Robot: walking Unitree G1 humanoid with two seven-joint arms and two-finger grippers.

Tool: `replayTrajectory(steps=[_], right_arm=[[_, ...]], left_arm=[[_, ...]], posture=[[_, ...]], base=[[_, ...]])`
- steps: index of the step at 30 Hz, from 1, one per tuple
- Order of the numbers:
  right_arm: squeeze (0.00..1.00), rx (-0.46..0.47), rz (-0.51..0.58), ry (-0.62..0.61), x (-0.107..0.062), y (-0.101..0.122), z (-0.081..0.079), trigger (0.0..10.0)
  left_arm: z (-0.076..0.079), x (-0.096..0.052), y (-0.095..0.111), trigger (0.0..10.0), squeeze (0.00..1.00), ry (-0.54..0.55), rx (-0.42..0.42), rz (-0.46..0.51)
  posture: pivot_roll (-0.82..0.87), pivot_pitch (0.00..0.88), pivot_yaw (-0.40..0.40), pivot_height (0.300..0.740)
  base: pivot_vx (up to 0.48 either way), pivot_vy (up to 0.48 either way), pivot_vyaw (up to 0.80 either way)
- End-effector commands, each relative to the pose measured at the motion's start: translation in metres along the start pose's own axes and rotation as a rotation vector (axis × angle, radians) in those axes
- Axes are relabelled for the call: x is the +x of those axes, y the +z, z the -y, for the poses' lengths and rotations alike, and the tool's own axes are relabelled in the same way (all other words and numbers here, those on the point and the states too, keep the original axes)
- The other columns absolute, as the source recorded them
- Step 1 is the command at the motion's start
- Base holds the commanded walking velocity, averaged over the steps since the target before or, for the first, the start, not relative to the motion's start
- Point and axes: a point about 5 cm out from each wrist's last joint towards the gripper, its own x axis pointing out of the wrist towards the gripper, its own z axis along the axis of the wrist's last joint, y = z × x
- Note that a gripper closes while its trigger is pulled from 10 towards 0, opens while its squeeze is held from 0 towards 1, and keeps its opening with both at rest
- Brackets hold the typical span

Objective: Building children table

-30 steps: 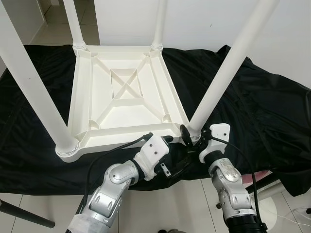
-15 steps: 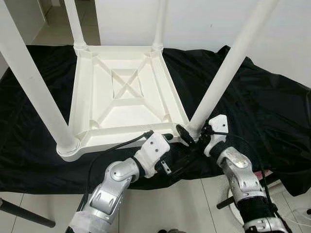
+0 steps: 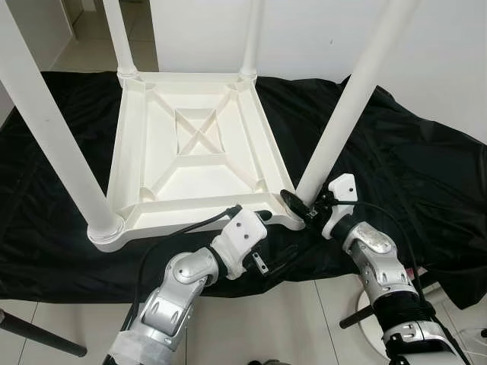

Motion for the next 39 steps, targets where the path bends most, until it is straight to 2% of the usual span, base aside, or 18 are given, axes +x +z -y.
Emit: replayTrajectory(steps=[1,6,7,9,14,15,16,19,20,22,25,28,34,35,36,39], right_arm=[[0.0,0.007,-0.052,0.005,-0.007,-0.013,-0.004,10.0],[0.0,0.041,-0.031,-0.058,-0.009,-0.013,-0.006,10.0],[0.0,0.039,-0.043,-0.153,-0.01,-0.014,-0.006,10.0],[0.0,0.04,-0.052,-0.24,-0.011,-0.015,-0.006,10.0],[0.0,0.086,-0.045,-0.367,-0.013,-0.016,-0.01,10.0],[0.0,0.1,-0.048,-0.412,-0.013,-0.017,-0.012,10.0],[0.0,0.156,-0.062,-0.506,-0.014,-0.02,-0.018,10.0],[0.0,0.171,-0.072,-0.556,-0.014,-0.021,-0.021,10.0],[0.0,0.18,-0.077,-0.607,-0.014,-0.022,-0.024,10.0],[0.0,0.234,-0.11,-0.774,-0.012,-0.026,-0.038,10.0],[0.0,0.258,-0.107,-0.798,-0.007,-0.025,-0.048,10.0],[0.0,0.302,-0.091,-0.732,0.001,-0.022,-0.059,10.0],[0.0,0.293,-0.055,-0.717,-0.002,-0.016,-0.051,10.0],[0.34,0.28,-0.05,-0.723,-0.003,-0.014,-0.05,10.0],[1.0,0.279,-0.034,-0.711,-0.005,-0.011,-0.048,10.0],[1.0,0.271,-0.001,-0.668,-0.007,-0.008,-0.048,10.0]], left_arm=[[-0.001,0.0,-0.006,10.0,0.0,0.068,-0.01,-0.023],[0.0,0.0,-0.006,10.0,0.0,0.065,-0.009,-0.024],[0.001,0.0,-0.007,10.0,0.0,0.062,-0.009,-0.025],[0.001,0.0,-0.007,10.0,0.0,0.06,-0.009,-0.025],[0.002,0.0,-0.007,10.0,0.0,0.057,-0.008,-0.027],[0.002,0.0,-0.007,10.0,0.0,0.056,-0.009,-0.027],[0.002,0.0,-0.008,10.0,0.0,0.055,-0.008,-0.028],[0.002,0.0,-0.008,10.0,0.0,0.054,-0.009,-0.028],[0.003,0.0,-0.008,10.0,0.0,0.054,-0.009,-0.028],[0.003,0.001,-0.007,10.0,0.0,0.053,-0.008,-0.027],[0.003,0.002,-0.007,10.0,0.0,0.055,-0.009,-0.025],[0.003,0.001,-0.007,10.0,0.0,0.057,-0.01,-0.024],[0.004,0.001,-0.007,10.0,0.0,0.055,-0.011,-0.026],[0.004,0.001,-0.007,10.0,0.0,0.054,-0.01,-0.027],[0.003,0.001,-0.007,10.0,0.0,0.056,-0.01,-0.028],[0.002,0.0,-0.008,10.0,0.0,0.062,-0.01,-0.029]], posture=[[-0.02,0.05,-0.085,0.74],[-0.03,0.048,-0.085,0.74],[-0.03,0.048,-0.085,0.74],[-0.03,0.048,-0.084,0.74],[-0.03,0.048,-0.083,0.74],[-0.03,0.048,-0.083,0.74],[-0.03,0.048,-0.082,0.74],[-0.03,0.047,-0.083,0.74],[-0.03,0.047,-0.083,0.74],[-0.03,0.045,-0.085,0.74],[-0.03,0.045,-0.086,0.74],[-0.03,0.045,-0.085,0.74],[-0.03,0.048,-0.085,0.74],[-0.03,0.051,-0.084,0.74],[-0.03,0.051,-0.084,0.74],[-0.03,0.051,-0.084,0.74]], base=[[0.0,0.0,0.0],[0.0,0.0,0.0],[0.0,0.0,0.0],[0.0,0.0,0.0],[0.0,0.0,0.0],[0.0,0.0,0.0],[0.0,0.0,0.0],[0.0,0.0,0.0],[0.0,0.0,0.0],[0.0,0.0,0.0],[0.0,0.0,0.0],[0.0,0.0,0.0],[0.0,0.0,0.0],[0.0,0.0,0.0],[0.0,0.0,0.0],[0.0,0.0,0.0]])
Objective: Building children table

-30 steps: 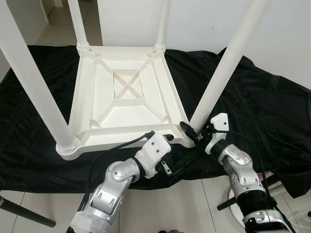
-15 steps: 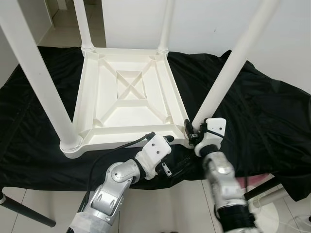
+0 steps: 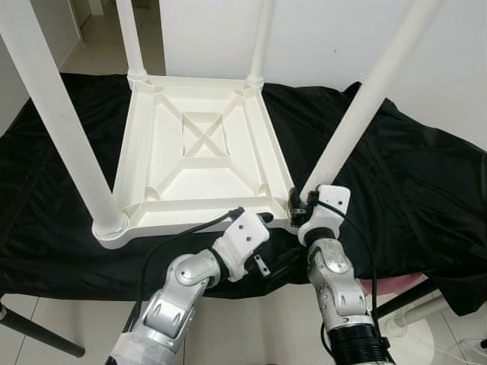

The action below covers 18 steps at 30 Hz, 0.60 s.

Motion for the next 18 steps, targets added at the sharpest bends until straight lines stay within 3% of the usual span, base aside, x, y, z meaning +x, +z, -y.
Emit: replayTrajectory(steps=[1,7,8,18], right_arm=[[1.0,0.033,-0.024,0.004,-0.009,-0.008,0.0,10.0],[1.0,0.015,-0.005,0.073,-0.012,-0.007,0.004,10.0],[0.0,0.004,0.004,0.155,-0.015,-0.009,0.008,10.0],[0.0,-0.064,0.024,0.345,-0.008,-0.006,0.021,10.0]], left_arm=[[0.0,0.0,-0.006,10.0,0.0,0.065,-0.013,-0.02],[-0.001,0.0,-0.005,10.0,0.0,0.071,-0.014,-0.022],[-0.002,-0.001,-0.005,10.0,0.0,0.077,-0.015,-0.024],[-0.004,0.0,-0.005,10.0,0.0,0.078,-0.014,-0.025]], posture=[[-0.03,0.051,-0.084,0.74],[-0.02,0.062,-0.084,0.74],[-0.03,0.073,-0.077,0.74],[-0.03,0.077,-0.073,0.74]], base=[[0.0,0.0,0.0],[0.0,0.0,0.0],[0.0,0.0,0.0],[0.0,0.0,0.0]])
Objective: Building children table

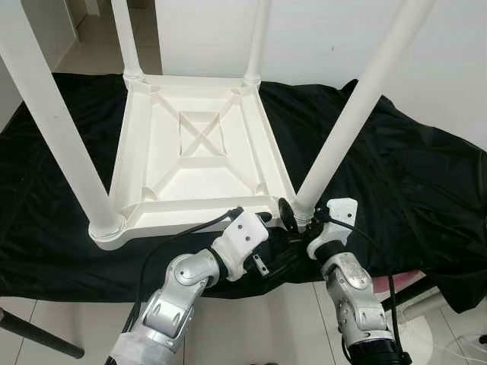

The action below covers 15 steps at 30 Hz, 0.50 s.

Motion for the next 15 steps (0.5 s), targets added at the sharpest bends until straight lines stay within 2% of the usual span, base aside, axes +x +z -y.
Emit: replayTrajectory(steps=[1,4,8,10,11,13,14,15], right_arm=[[0.0,-0.02,0.005,0.048,0.002,0.002,0.005,10.0],[0.0,-0.03,0.004,0.068,0.003,0.003,0.006,10.0],[0.0,-0.133,-0.011,0.213,0.019,0.011,0.015,10.0],[0.0,-0.147,-0.015,0.229,0.021,0.011,0.016,10.0],[0.0,-0.155,-0.021,0.246,0.023,0.011,0.017,9.2],[0.0,-0.158,-0.025,0.264,0.024,0.011,0.018,9.2],[0.0,-0.169,-0.038,0.289,0.024,0.01,0.018,3.4],[0.0,-0.169,-0.038,0.289,0.024,0.01,0.018,3.4]], left_arm=[[-0.002,0.001,-0.005,10.0,0.0,0.068,-0.021,-0.019],[-0.002,0.001,-0.005,10.0,0.0,0.068,-0.021,-0.019],[-0.003,0.003,-0.004,10.0,0.0,0.064,-0.018,-0.015],[-0.003,0.004,-0.004,10.0,0.0,0.064,-0.018,-0.014],[-0.003,0.004,-0.003,10.0,0.0,0.065,-0.017,-0.014],[-0.003,0.004,-0.003,10.0,0.0,0.066,-0.017,-0.013],[-0.002,0.003,-0.003,10.0,0.0,0.069,-0.017,-0.013],[-0.002,0.003,-0.003,10.0,0.0,0.069,-0.017,-0.013]], posture=[[-0.04,0.077,-0.069,0.74],[-0.04,0.077,-0.069,0.74],[-0.04,0.075,-0.07,0.74],[-0.04,0.075,-0.07,0.74],[-0.04,0.075,-0.07,0.74],[-0.03,0.075,-0.074,0.74],[-0.03,0.075,-0.075,0.74],[-0.03,0.075,-0.075,0.74]], base=[[0.0,0.0,0.0],[0.0,0.0,0.0],[0.0,0.0,0.0],[0.0,0.0,0.0],[0.0,0.0,0.0],[0.0,0.0,0.0],[0.0,0.0,0.0],[0.0,0.0,0.0]])
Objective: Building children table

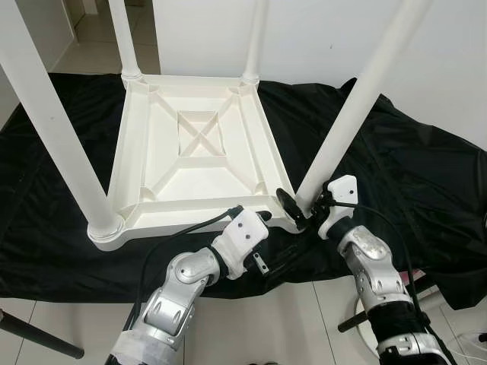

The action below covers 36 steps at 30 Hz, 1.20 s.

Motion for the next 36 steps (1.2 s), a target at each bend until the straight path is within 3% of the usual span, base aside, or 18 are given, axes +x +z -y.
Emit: replayTrajectory(steps=[1,2,8,9,10,12,13,18,19,24,28,31,33,34,35,36], right_arm=[[0.0,-0.023,-0.023,0.029,-0.002,-0.002,0.003,3.4],[0.0,-0.03,-0.03,0.044,-0.001,-0.003,0.003,2.9],[0.0,-0.034,-0.043,0.061,-0.002,-0.006,0.005,3.5],[0.0,-0.033,-0.051,0.068,-0.004,-0.008,0.006,7.5],[0.0,-0.033,-0.053,0.072,-0.004,-0.01,0.007,4.1],[0.0,-0.033,-0.053,0.074,-0.004,-0.01,0.007,4.1],[0.0,-0.024,-0.052,0.07,-0.005,-0.011,0.007,0.0],[0.0,0.01,-0.041,0.05,-0.008,-0.013,0.006,0.0],[0.0,0.03,-0.033,0.015,-0.008,-0.012,0.004,10.0],[0.0,0.047,-0.045,-0.056,-0.007,-0.013,0.001,10.0],[0.0,0.051,-0.084,-0.231,-0.003,-0.016,-0.007,10.0],[0.0,0.051,-0.084,-0.231,-0.003,-0.016,-0.007,10.0],[0.0,0.083,-0.092,-0.351,-0.002,-0.016,-0.011,10.0],[0.0,0.083,-0.092,-0.351,-0.002,-0.016,-0.011,10.0],[0.0,0.104,-0.095,-0.444,-0.001,-0.016,-0.015,10.0],[0.0,0.104,-0.095,-0.444,-0.001,-0.016,-0.015,10.0]], left_arm=[[-0.002,0.0,-0.002,10.0,0.0,0.07,-0.008,-0.011],[-0.002,0.0,-0.002,10.0,0.0,0.072,-0.008,-0.012],[-0.002,-0.001,-0.003,10.0,0.0,0.075,-0.009,-0.013],[-0.002,-0.002,-0.003,10.0,0.0,0.074,-0.007,-0.016],[-0.002,-0.002,-0.003,10.0,0.0,0.073,-0.006,-0.016],[-0.001,-0.002,-0.003,10.0,0.0,0.072,-0.004,-0.017],[-0.001,-0.002,-0.003,10.0,0.0,0.071,-0.003,-0.017],[0.0,-0.002,-0.004,10.0,0.0,0.067,0.003,-0.021],[0.001,-0.001,-0.005,10.0,0.0,0.065,0.005,-0.022],[0.001,-0.001,-0.005,10.0,0.0,0.063,0.005,-0.023],[0.001,-0.001,-0.005,10.0,0.0,0.065,0.006,-0.022],[0.001,-0.001,-0.005,10.0,0.0,0.065,0.006,-0.022],[0.001,-0.001,-0.005,10.0,0.0,0.066,0.008,-0.022],[0.001,-0.001,-0.005,10.0,0.0,0.066,0.008,-0.022],[0.001,-0.001,-0.005,10.0,0.0,0.066,0.01,-0.022],[0.001,-0.001,-0.005,10.0,0.0,0.066,0.01,-0.022]], posture=[[-0.03,0.075,-0.075,0.74],[-0.02,0.076,-0.077,0.74],[-0.02,0.077,-0.078,0.74],[-0.02,0.078,-0.076,0.74],[-0.02,0.078,-0.076,0.74],[-0.02,0.078,-0.076,0.74],[-0.02,0.078,-0.075,0.74],[-0.03,0.08,-0.076,0.74],[-0.03,0.081,-0.076,0.74],[-0.03,0.081,-0.077,0.74],[-0.03,0.081,-0.078,0.74],[-0.03,0.081,-0.078,0.74],[-0.03,0.078,-0.079,0.74],[-0.03,0.078,-0.079,0.74],[-0.03,0.077,-0.081,0.74],[-0.03,0.077,-0.081,0.74]], base=[[0.0,0.0,0.0],[0.0,0.0,0.0],[0.0,0.0,0.0],[0.0,0.0,0.0],[0.0,0.0,0.0],[0.0,0.0,0.0],[0.0,0.0,0.0],[0.0,0.0,0.0],[0.0,0.0,0.0],[0.0,0.0,0.0],[0.0,0.0,0.0],[0.0,0.0,0.0],[0.0,0.0,0.0],[0.0,0.0,0.0],[0.0,0.0,0.0],[0.0,0.0,0.0]])
